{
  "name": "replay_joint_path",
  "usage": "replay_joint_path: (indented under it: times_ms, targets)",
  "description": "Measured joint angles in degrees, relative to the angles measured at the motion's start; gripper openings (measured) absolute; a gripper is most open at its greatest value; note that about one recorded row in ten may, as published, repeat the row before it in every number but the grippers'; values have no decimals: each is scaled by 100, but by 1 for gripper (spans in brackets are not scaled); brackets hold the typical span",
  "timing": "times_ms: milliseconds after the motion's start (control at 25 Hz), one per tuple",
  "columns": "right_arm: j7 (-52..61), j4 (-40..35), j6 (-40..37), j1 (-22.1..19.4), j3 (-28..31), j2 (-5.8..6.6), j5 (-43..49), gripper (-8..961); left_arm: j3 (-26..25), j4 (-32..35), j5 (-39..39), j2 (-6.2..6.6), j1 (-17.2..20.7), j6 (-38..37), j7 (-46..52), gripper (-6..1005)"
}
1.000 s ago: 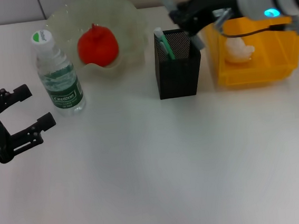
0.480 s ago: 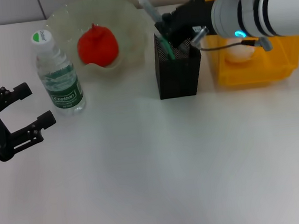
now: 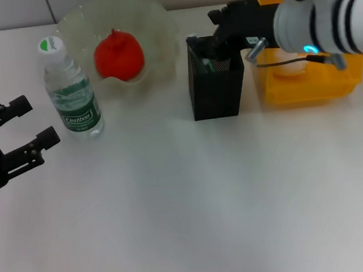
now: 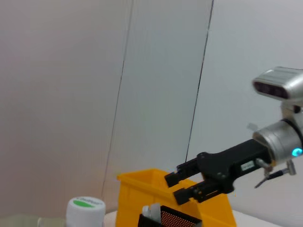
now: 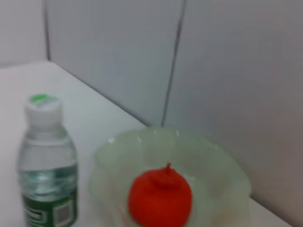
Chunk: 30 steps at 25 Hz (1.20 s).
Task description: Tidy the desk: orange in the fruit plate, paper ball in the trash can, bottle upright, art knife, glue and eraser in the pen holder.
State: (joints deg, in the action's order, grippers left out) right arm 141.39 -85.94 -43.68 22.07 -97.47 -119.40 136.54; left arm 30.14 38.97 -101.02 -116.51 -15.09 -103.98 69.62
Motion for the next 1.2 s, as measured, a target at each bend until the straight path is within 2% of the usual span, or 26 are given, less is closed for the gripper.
replay_joint_path:
  times_ms: [40,160,200,240,280,320,360,400,440,480,520,560,600,640,680,720,760,800,960,1200]
  targets:
    - [0,0,0,0,0,0,0,445,0,0,0,0,0,0,0,842]
    - [-1321,-59,-170,-403,370,1,-1441,546,-46,-18,15,56,-10,34,197,842]
    - [-1321,-59,-170,-403,370,1,-1441,580,-46,-18,15,56,-10,34,197,842]
    - [-2502,71,-472,-688,748,3,-2632,614,-68,-23,24,66,-10,24,201,842]
    - [-2502,71,-472,-688,748,3,-2632,613,-68,-23,24,66,-10,24,201,842]
    - [-2917,167,-643,-787,908,2,-3124,612,-129,-28,35,81,-10,0,213,842]
    - [-3982,546,-1280,-1000,1347,6,-4305,611,-177,-34,37,86,-16,-7,221,842]
    - [-3982,546,-1280,-1000,1347,6,-4305,610,-186,-38,37,88,-19,-9,222,842]
    - [-4560,953,-1876,-1061,1705,10,-4881,609,-191,-41,38,91,-22,-12,222,842]
    - [-4560,953,-1876,-1061,1705,10,-4881,609,-191,-41,38,91,-22,-12,222,842]
    - [-4909,1276,-2274,-1070,1948,10,-5161,609,-190,-43,39,92,-24,-15,224,842]
    - [-5552,1872,-2983,-1045,2301,11,-5554,609,-189,-44,36,93,-24,-17,246,842]
    - [-5552,1872,-2983,-1045,2301,11,-5554,609,-189,-44,36,93,-24,-17,246,842]
    - [-5884,2205,-3281,-1028,2469,11,-5692,609,-193,-45,33,91,-14,-12,263,842]
    - [-6671,3024,-3922,-974,2823,12,-6022,609,-194,-51,34,85,-2,-2,257,842]
    - [-6671,3024,-3922,-974,2823,12,-6022,609,-194,-51,34,85,-2,-2,257,842]
    - [-7078,3600,-4186,-928,3037,12,-6179,609,-205,-70,38,74,11,10,211,842]
    - [-7078,3600,-4186,-928,3037,12,-6179,609,-205,-70,38,74,11,10,211,842]
    - [-7737,4583,-4363,-835,3385,12,-6274,609,-220,-123,32,49,25,28,-16,842]
    - [-8323,5159,-4335,-773,3665,12,-6289,609,-196,-244,8,46,47,19,-406,842]
